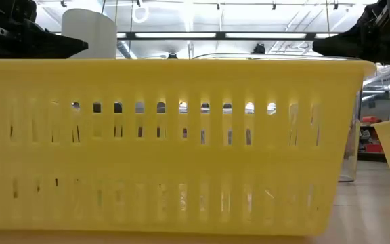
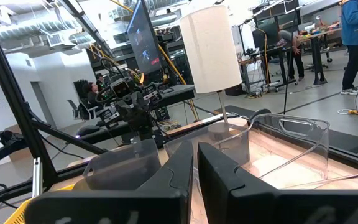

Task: Stack baskets by color
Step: Stack the bottom left black bin on top of the bottom right black bin

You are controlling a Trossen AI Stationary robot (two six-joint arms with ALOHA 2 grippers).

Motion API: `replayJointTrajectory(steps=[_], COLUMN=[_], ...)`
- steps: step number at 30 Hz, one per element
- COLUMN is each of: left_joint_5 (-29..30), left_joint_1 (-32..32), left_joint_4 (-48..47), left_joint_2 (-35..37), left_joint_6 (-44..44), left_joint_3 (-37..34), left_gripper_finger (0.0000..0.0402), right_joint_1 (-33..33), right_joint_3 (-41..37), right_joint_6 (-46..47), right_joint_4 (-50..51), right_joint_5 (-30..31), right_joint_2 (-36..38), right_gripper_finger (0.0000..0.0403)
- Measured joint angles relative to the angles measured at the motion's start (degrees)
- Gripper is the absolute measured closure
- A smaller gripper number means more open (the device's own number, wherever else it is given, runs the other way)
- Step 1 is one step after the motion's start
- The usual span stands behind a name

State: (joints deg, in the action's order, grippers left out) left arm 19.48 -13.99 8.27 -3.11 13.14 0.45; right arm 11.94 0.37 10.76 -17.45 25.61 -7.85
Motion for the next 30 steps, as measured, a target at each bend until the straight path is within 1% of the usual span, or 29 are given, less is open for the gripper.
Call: replayJointTrajectory(steps=[2,3,8,13,15,17,21,25,30], left_joint_5=[-0.04,-0.29,-5.26,-5.89,-7.16,-9.65,-14.56,-20.93,-25.69], left_joint_1=[-0.01,-0.01,-0.09,-0.09,-0.09,-0.09,-0.09,-0.09,-0.14], left_joint_4=[0.0,0.0,0.33,0.23,0.73,-0.01,-3.37,-9.58,-14.77], left_joint_2=[0.0,0.02,0.02,0.02,-0.13,-0.82,-4.3,-9.9,-18.55], left_joint_6=[-0.6,-2.55,-26.19,-37.34,-41.39,-42.89,-44.44,-44.8,-45.74], left_joint_3=[0.02,0.02,0.02,0.02,0.03,0.89,5.07,9.27,13.93], left_gripper_finger=[0.0349,0.035,0.035,0.0351,0.0351,0.0351,0.0351,0.0351,0.0351], right_joint_1=[0.0,0.01,0.01,0.0,0.01,-0.01,-0.01,-0.01,-0.01], right_joint_3=[-0.01,0.01,-0.01,-0.01,-0.01,-0.01,-0.01,-0.01,-0.01], right_joint_6=[0.0,0.0,0.0,0.0,0.0,0.0,-0.02,0.0,0.0], right_joint_4=[0.0,0.01,0.0,0.01,0.0,0.02,0.0,0.0,0.0], right_joint_5=[0.0,0.0,0.01,0.01,0.01,-0.01,0.0,0.01,0.01], right_joint_2=[0.01,0.01,0.01,0.0,0.01,-0.01,0.01,0.01,-0.01], right_gripper_finger=[0.0373,0.0373,0.0373,0.0373,0.0373,0.0373,0.0373,0.0373,0.0373])
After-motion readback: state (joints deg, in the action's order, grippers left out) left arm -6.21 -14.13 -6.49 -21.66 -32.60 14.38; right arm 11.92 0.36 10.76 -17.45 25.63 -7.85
